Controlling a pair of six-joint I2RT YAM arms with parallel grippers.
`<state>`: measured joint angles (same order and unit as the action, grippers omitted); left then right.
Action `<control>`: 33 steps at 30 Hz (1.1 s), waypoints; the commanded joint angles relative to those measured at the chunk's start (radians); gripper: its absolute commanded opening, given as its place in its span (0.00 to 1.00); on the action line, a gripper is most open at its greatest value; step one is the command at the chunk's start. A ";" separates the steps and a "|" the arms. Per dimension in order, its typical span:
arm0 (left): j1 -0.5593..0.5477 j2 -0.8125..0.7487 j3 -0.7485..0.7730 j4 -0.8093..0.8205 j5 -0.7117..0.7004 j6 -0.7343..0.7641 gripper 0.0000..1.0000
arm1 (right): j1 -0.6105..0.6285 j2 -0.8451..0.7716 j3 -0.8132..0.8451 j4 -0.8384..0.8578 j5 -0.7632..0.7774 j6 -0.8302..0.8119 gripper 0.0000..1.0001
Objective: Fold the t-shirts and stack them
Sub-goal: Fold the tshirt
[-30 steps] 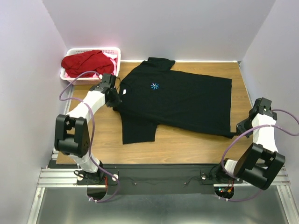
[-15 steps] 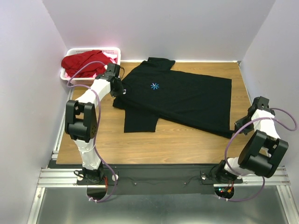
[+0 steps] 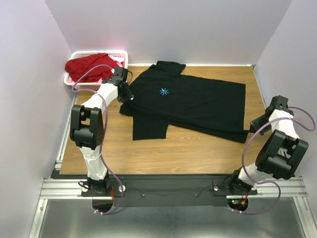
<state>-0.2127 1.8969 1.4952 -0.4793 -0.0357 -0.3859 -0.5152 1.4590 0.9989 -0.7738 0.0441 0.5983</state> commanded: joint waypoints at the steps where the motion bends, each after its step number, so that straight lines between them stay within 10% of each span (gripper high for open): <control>1: 0.006 -0.009 0.046 0.022 -0.056 0.021 0.00 | 0.004 0.021 0.037 0.056 -0.019 -0.011 0.01; 33: 0.004 0.002 0.037 0.074 -0.108 0.010 0.00 | 0.004 0.110 0.073 0.143 -0.128 -0.043 0.01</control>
<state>-0.2142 1.9560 1.5227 -0.4232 -0.0811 -0.3824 -0.5156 1.5925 1.0241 -0.6712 -0.0685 0.5720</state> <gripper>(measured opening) 0.015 0.013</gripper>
